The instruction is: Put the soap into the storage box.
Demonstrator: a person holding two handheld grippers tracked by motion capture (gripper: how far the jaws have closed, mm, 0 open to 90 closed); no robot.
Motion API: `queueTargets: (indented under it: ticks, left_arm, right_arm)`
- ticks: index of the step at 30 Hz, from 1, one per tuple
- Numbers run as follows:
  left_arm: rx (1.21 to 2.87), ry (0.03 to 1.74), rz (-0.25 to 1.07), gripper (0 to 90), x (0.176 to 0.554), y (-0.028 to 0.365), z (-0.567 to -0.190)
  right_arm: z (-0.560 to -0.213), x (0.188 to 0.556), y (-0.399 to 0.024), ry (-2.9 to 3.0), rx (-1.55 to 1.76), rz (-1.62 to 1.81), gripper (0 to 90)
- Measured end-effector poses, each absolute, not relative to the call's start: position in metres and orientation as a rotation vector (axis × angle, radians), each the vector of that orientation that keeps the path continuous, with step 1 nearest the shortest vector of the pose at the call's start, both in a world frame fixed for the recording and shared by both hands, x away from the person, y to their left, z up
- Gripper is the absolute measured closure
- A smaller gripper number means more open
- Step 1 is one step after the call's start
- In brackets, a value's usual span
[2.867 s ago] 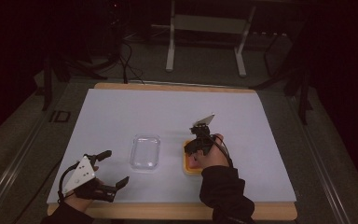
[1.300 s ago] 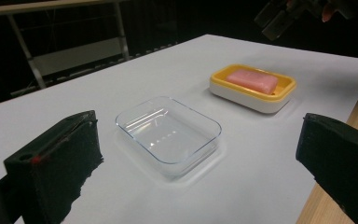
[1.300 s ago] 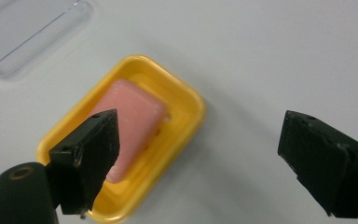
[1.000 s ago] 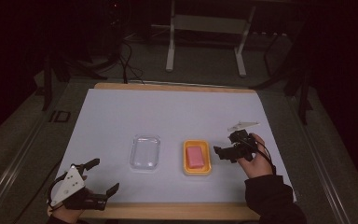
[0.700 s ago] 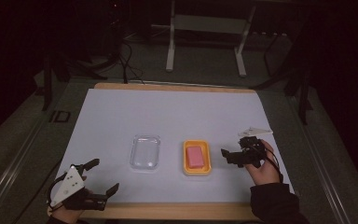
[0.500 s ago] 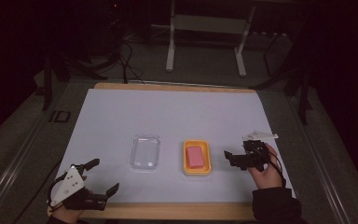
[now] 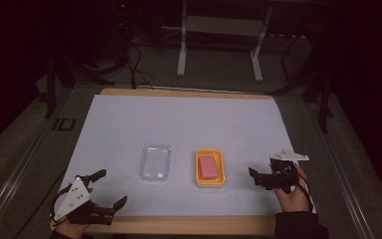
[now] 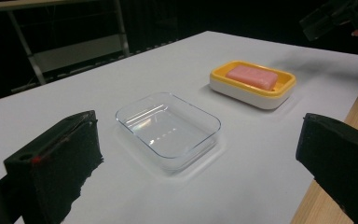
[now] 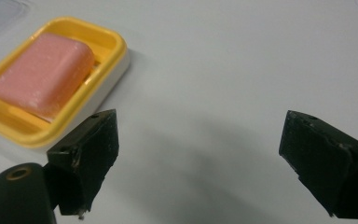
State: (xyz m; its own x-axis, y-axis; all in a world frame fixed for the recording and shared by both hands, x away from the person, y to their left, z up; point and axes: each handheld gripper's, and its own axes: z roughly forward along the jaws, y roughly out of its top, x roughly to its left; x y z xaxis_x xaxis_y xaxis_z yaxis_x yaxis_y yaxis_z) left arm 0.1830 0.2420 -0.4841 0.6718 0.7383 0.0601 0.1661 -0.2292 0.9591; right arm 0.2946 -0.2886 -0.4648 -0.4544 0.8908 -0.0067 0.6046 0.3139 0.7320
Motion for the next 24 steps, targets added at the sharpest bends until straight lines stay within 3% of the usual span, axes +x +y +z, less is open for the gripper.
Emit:
queueTargets:
  ticks: [24]
  left_arm:
    - [1.777,0.716,0.606,0.2,0.184,0.241,-0.484]
  right_arm:
    - [-0.479,0.289,-0.31,2.153,1.36,0.96,12.3]
